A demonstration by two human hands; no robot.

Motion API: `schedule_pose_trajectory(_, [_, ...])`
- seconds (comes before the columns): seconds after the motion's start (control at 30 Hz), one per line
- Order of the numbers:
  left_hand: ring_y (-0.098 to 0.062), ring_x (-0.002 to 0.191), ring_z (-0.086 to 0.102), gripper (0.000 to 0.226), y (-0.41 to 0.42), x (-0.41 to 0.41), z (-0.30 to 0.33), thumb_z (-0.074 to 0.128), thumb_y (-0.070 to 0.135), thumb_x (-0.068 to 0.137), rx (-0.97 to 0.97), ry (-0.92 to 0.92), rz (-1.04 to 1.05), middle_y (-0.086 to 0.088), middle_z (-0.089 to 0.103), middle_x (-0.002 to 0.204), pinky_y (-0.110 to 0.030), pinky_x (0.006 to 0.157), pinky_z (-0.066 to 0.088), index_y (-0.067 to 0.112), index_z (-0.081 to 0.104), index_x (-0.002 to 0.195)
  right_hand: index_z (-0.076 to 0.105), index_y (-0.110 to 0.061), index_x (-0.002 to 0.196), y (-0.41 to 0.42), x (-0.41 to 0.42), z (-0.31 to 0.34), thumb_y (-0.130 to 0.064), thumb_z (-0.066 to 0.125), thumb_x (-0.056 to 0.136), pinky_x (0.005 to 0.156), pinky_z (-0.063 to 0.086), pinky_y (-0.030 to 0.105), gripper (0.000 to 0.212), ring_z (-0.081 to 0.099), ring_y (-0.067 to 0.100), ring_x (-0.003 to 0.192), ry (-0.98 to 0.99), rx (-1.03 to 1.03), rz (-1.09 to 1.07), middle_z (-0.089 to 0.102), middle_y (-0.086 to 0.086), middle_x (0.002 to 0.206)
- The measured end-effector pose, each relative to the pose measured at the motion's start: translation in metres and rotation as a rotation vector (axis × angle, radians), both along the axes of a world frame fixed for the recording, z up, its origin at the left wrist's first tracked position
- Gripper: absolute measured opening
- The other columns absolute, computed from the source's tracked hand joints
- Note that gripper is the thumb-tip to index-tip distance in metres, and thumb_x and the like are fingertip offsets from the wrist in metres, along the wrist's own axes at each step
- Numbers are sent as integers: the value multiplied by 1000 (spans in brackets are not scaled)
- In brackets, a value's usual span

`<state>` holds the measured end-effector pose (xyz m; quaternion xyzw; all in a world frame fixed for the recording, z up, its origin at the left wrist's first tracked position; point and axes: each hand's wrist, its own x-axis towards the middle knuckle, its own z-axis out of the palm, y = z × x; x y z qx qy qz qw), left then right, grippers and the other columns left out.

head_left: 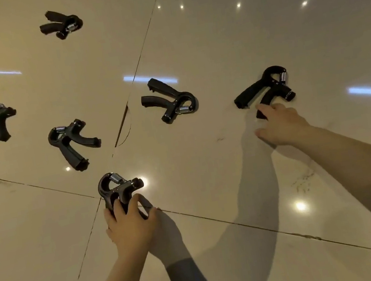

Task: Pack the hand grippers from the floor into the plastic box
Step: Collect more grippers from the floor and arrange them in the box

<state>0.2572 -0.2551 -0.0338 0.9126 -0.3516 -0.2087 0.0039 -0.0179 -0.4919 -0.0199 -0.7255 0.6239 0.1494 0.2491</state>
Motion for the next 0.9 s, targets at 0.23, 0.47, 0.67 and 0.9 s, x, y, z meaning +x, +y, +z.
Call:
schedule_pose_trajectory(0.23, [-31, 139, 18, 55, 14, -15, 0, 57, 35, 86, -103, -68, -17, -5, 36, 148, -53, 101, 34, 21, 42, 138, 42, -21, 133, 27, -7, -18, -30, 45, 95, 87, 41, 40, 39, 50, 30, 111, -92, -210, -15, 49, 9, 130])
schedule_pose_trajectory(0.47, [-37, 128, 37, 50, 34, -72, -6, 62, 27, 71, -181, -46, -344, -8, 52, 135, -54, 88, 41, 21, 60, 120, 51, -20, 114, 151, -67, -25, -26, 48, 90, 94, 41, 49, 25, 50, 27, 121, -138, -376, 149, 52, 8, 133])
schedule_pose_trajectory(0.67, [-32, 130, 30, 50, 52, -110, -5, 45, 30, 70, -202, 60, -562, -4, 52, 135, -54, 96, 38, 26, 54, 119, 49, -31, 115, 241, -114, -20, -50, 13, 98, 104, 27, 46, 44, 36, 18, 133, -134, -265, 107, 48, 2, 141])
schedule_pose_trajectory(0.9, [-30, 127, 34, 56, 52, -115, -2, 75, 12, 61, -320, 139, -543, -6, 51, 133, -55, 95, 42, 20, 57, 113, 56, -26, 107, 256, -101, -12, -70, 20, 87, 102, 34, 53, 61, 43, 26, 128, -78, -254, -41, 55, 5, 130])
